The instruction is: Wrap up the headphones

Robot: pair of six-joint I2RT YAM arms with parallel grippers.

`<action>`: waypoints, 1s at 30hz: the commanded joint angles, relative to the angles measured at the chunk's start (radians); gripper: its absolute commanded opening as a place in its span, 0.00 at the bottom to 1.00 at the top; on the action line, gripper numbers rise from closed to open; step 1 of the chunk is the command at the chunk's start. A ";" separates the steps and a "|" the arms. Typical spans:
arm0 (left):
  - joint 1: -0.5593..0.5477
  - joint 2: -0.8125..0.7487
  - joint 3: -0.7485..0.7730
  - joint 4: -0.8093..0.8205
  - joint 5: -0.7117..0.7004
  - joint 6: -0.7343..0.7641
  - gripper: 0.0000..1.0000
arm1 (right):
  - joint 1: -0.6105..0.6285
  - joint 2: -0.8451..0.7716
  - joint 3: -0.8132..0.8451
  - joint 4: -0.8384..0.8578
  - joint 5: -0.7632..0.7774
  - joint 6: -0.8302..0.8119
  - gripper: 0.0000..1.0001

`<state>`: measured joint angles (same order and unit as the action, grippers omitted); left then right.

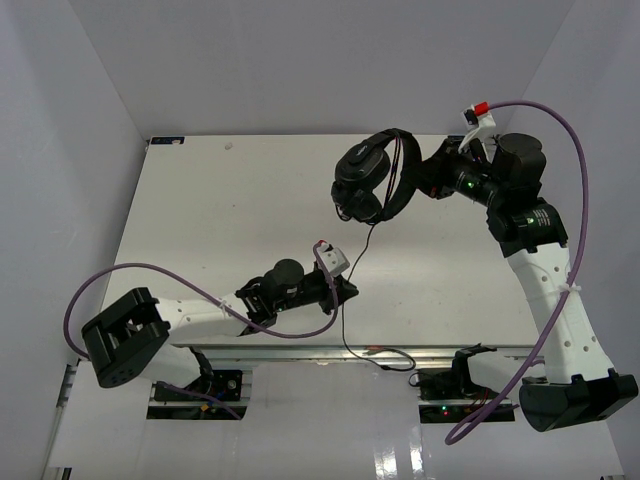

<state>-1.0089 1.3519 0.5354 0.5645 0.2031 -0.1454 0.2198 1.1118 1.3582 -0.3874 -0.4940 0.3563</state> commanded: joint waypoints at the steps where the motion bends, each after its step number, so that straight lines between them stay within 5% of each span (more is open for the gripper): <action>1: 0.012 0.030 -0.030 0.059 0.056 -0.023 0.25 | -0.013 -0.021 0.028 0.085 -0.034 0.043 0.08; 18: 0.012 0.176 -0.102 0.217 0.098 -0.110 0.34 | -0.025 -0.024 0.030 0.079 -0.032 0.040 0.08; 30: 0.012 0.211 -0.199 0.284 0.084 -0.151 0.30 | -0.040 -0.018 0.039 0.076 -0.044 0.044 0.08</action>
<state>-1.0004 1.5556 0.3549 0.7937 0.2779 -0.2761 0.1875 1.1118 1.3586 -0.3859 -0.5049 0.3603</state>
